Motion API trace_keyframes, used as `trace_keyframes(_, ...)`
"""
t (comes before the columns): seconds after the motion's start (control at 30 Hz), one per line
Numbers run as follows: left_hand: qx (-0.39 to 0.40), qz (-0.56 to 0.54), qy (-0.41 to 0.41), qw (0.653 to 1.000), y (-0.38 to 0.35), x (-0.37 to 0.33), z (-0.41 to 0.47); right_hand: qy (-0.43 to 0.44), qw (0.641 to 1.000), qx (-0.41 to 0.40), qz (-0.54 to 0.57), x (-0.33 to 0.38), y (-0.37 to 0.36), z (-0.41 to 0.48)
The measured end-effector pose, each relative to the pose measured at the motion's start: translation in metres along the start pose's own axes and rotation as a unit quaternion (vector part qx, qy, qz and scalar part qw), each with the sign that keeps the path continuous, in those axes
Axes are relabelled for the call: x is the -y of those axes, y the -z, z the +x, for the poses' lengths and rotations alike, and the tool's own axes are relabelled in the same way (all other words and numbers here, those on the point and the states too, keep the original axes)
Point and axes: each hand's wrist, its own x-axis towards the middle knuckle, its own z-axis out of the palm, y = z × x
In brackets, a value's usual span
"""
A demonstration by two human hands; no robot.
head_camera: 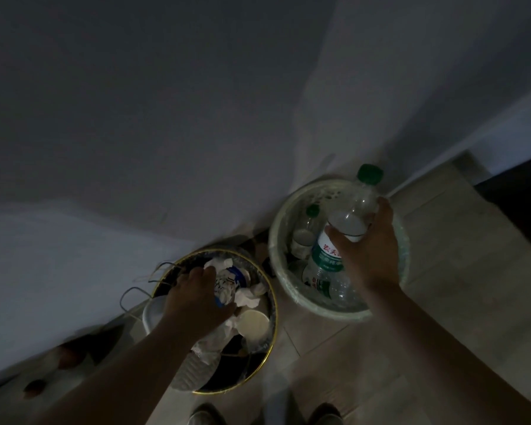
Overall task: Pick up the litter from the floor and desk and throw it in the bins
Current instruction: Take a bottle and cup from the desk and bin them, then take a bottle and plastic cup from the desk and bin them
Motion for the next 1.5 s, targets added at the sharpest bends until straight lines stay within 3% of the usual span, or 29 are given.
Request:
trace_keyframes(0.47, 0.001, 0.044, -0.051, 0.998, 0.049, -0.008, -0.037, -0.008, 0.981, 0.105, -0.161, 0.023, 0.043, -0.05)
trace_keyframes(0.77, 0.002, 0.033, -0.103, 0.994, 0.166, -0.038, -0.102, -0.033, 0.9, 0.271, -0.34, 0.114, 0.126, -0.088)
trace_keyframes(0.93, -0.02, 0.039, -0.18, 0.983, 0.261, -0.064, -0.163, 0.047, 0.9, 0.227, -0.37, 0.213, 0.191, -0.109)
trace_keyframes(1.03, -0.126, -0.004, -0.248, 0.961, 0.337, -0.073, -0.202, 0.093, 0.908, 0.208, -0.351, 0.288, 0.234, -0.122)
trace_keyframes(1.2, -0.153, 0.013, -0.28, 0.948, 0.458, -0.074, -0.267, 0.185, 0.916, 0.168, -0.314, 0.409, 0.301, -0.155)
trace_keyframes(1.5, -0.346, 0.025, -0.323, 0.881, 0.637, -0.078, -0.414, 0.356, 0.895, 0.053, -0.263, 0.594, 0.403, -0.223)
